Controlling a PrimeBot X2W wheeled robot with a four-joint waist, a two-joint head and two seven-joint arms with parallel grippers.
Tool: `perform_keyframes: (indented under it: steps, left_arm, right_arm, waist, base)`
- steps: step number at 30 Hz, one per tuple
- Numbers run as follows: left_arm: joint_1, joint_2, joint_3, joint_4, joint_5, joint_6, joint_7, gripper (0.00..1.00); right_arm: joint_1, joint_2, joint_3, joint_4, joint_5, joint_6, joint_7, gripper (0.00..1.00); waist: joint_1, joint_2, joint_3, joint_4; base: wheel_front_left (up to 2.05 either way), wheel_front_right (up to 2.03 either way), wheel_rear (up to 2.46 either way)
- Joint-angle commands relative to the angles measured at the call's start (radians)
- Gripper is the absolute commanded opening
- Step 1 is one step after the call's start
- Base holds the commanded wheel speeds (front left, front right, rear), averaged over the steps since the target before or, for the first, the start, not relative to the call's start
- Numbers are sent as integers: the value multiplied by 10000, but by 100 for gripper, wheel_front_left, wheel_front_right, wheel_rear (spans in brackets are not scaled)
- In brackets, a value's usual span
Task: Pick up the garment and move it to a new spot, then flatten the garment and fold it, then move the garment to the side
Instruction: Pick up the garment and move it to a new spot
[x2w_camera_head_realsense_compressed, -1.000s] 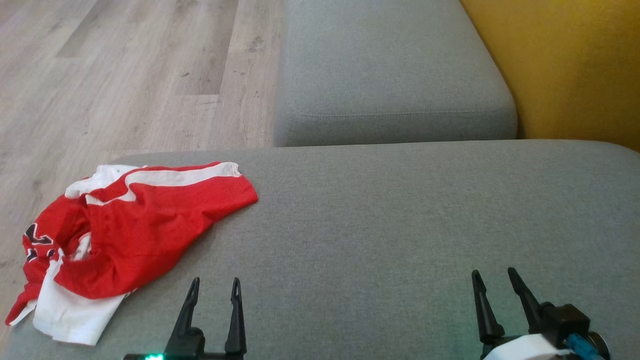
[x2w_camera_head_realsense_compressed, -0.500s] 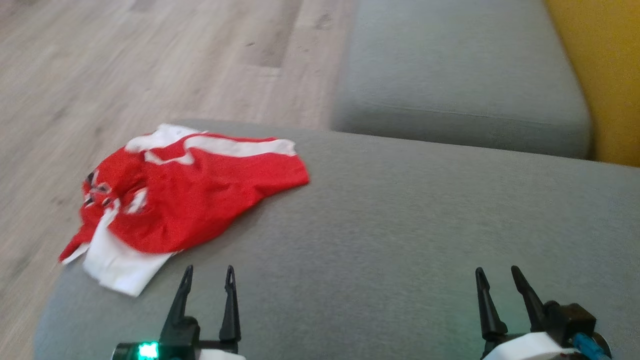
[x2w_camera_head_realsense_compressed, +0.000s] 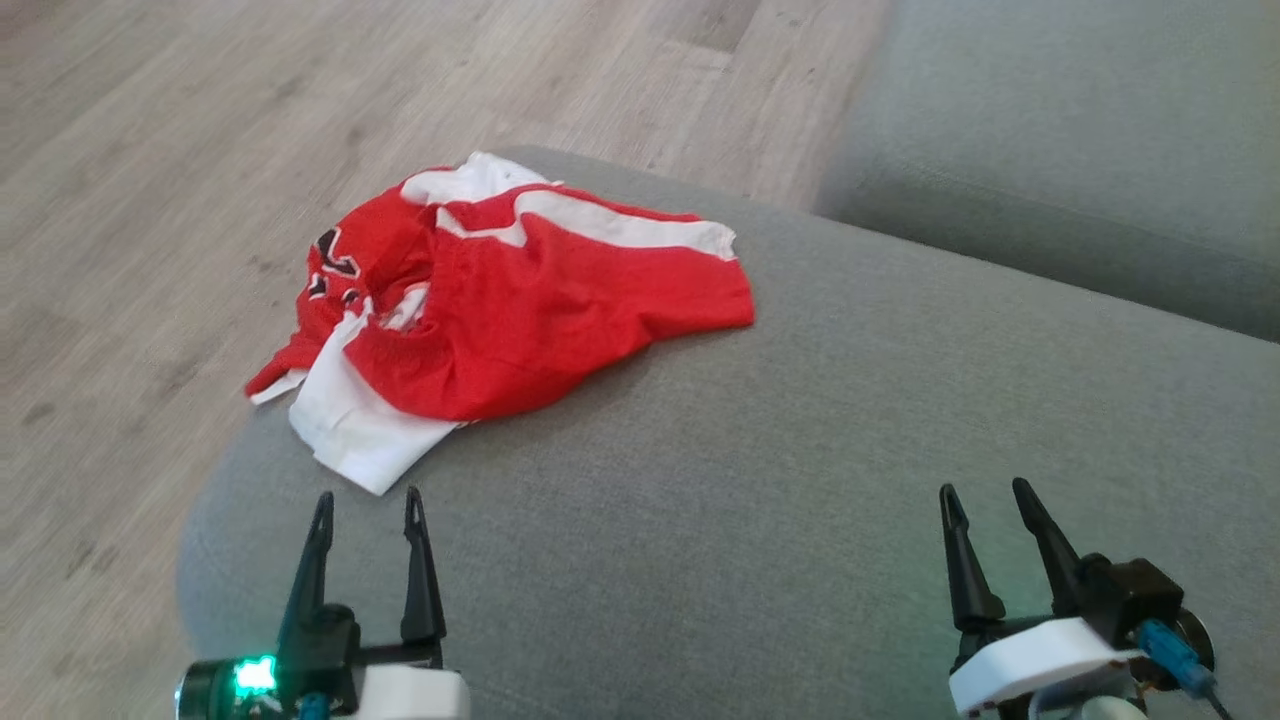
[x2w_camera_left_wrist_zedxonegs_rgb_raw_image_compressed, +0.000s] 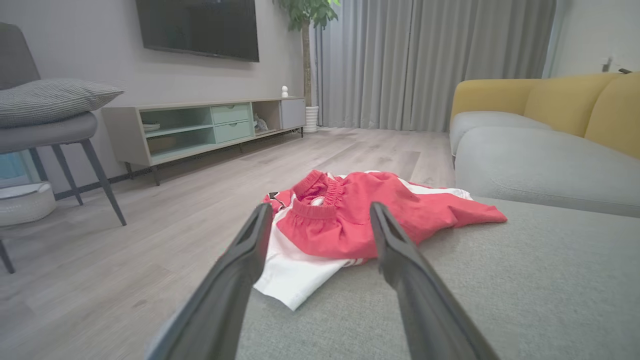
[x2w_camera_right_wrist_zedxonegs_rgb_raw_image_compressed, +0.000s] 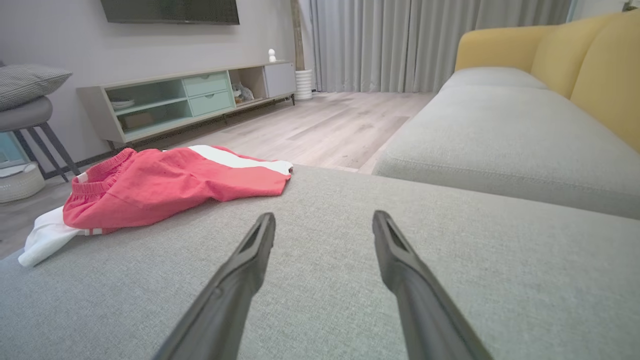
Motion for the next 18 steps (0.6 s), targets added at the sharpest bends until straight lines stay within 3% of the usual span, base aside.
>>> perform_keyframes:
  steps: [1, 8, 12, 15, 18]
  left_arm:
    - [-620, -10, 380, -464, 62, 121, -122, 100]
    - [-1161, 158, 565, -884, 374, 31, -122, 100]
    - [-2355, 500, 825, -1154, 434, -175, -122, 100]
    - [-3657, 668, 955, -975, 317, -485, -122, 100]
    - [-5134, 828, 970, 77, 149, -931, -122, 100]
  right_arm:
    - [-481, -97, 158, -263, -64, 77, -136, 100]
    - [-267, -97, -333, -346, -403, 77, -136, 100]
    - [-331, -97, -621, -621, -928, 77, -136, 100]
    - [-676, -102, -884, -870, -1530, 77, -136, 100]
    - [-924, -333, -929, -1022, -1878, 77, -136, 100]
  waist:
    - [-2, 0, 209, 219]
    - [-2, 0, 453, 409]
    - [-2, 0, 1295, 186]
    - [-2, 0, 2204, -25]
    - [-2, 0, 2893, -207]
  base:
    - [0, 0, 0]
    - [0, 0, 0]
    - [0, 0, 0]
    - [0, 0, 0]
    - [0, 0, 0]
